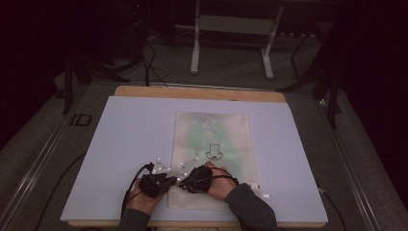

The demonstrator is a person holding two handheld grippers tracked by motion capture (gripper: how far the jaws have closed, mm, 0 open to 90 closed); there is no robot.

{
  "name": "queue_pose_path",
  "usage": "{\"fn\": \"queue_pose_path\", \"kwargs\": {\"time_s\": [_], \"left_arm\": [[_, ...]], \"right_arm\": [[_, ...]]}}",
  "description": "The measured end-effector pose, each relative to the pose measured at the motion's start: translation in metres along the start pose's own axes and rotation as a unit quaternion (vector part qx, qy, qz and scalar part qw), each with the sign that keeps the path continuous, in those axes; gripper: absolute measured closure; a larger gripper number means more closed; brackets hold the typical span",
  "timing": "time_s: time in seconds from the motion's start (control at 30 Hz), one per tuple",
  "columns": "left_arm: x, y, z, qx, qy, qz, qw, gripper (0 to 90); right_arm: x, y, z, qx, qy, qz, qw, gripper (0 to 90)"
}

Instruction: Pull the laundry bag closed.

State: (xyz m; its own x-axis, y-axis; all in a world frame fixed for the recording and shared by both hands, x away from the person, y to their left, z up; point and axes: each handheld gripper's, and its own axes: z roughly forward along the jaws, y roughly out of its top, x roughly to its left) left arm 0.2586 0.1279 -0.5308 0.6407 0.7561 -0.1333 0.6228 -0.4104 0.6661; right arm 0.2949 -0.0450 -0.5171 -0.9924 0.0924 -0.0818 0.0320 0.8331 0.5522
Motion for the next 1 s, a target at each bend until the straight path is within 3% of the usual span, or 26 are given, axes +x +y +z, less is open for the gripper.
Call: {"fn": "queue_pose_path", "kwargs": {"time_s": [0.3, 1.0], "left_arm": [[0.000, 0.000, 0.000, 0.000, -0.001, 0.003, 1.0000, 89.5], [0.000, 0.000, 0.000, 0.001, 0.000, 0.000, 1.0000, 89.5]], "right_arm": [[0.002, 0.001, -0.003, 0.018, -0.006, -0.014, 0.9997, 82.5], [0.001, -0.011, -0.015, 0.030, -0.003, -0.016, 0.9994, 82.5]]}}
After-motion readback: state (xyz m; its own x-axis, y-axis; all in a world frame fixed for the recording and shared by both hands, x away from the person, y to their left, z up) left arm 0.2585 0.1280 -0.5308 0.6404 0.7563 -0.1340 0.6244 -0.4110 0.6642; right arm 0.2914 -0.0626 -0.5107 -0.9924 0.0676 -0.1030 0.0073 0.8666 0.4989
